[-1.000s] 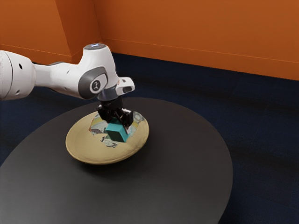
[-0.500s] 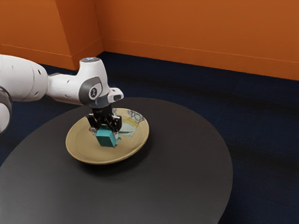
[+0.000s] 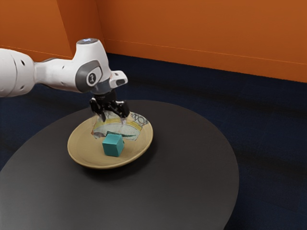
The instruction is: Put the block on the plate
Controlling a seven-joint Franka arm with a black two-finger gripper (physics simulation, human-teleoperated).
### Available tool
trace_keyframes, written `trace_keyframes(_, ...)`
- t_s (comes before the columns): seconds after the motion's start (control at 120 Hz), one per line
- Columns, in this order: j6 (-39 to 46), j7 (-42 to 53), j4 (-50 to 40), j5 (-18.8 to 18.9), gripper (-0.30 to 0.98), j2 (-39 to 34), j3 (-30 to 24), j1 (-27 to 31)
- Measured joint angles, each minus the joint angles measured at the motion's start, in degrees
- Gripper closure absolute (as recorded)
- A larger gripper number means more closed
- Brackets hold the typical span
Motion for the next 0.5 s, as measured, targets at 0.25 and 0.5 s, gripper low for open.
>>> trace_keyframes(0.25,-5.5,9.9,4.9,0.8,0.01,-3.3,-0.4,-2.2)
trace_keyframes(0.5,-15.9,19.9,8.9,2.8,0.0,-8.3,-0.9,-5.7)
